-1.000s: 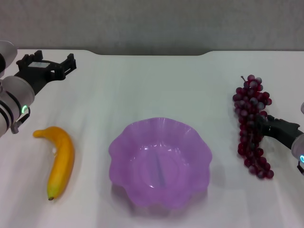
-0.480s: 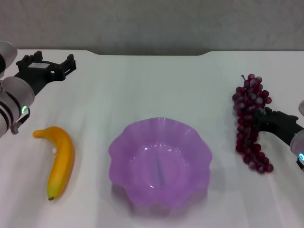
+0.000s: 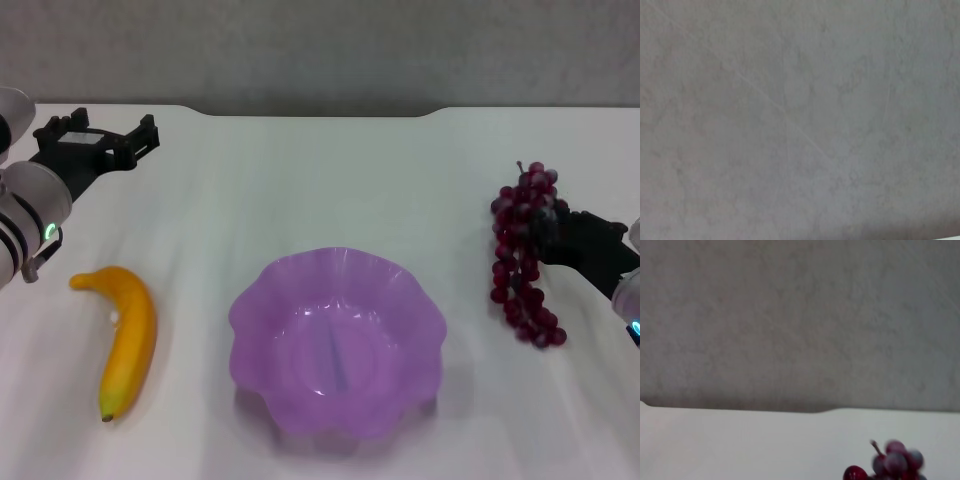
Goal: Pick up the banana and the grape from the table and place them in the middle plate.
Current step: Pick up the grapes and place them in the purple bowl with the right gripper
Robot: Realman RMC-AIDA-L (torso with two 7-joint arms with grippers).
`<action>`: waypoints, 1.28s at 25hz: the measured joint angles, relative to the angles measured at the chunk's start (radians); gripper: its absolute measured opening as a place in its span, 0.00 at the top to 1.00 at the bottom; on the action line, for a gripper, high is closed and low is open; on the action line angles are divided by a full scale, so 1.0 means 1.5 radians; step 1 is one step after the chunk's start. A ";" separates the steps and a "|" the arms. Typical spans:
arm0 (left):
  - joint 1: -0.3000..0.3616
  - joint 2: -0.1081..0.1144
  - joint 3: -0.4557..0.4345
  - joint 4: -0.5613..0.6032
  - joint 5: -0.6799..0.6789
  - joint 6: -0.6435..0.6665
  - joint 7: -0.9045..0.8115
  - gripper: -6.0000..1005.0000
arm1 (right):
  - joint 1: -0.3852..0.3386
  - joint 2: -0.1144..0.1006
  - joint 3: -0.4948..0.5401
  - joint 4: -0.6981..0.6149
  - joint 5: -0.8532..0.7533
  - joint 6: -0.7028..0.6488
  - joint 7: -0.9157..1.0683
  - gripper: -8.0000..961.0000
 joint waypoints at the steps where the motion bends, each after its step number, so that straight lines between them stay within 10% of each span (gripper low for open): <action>1: 0.000 0.000 0.000 0.000 0.000 0.000 0.000 0.16 | -0.001 0.001 0.000 0.000 0.000 -0.004 -0.008 0.71; 32: 0.000 0.000 -0.002 0.003 0.000 -0.005 0.000 0.16 | -0.032 0.000 -0.008 -0.136 0.001 -0.089 -0.294 0.73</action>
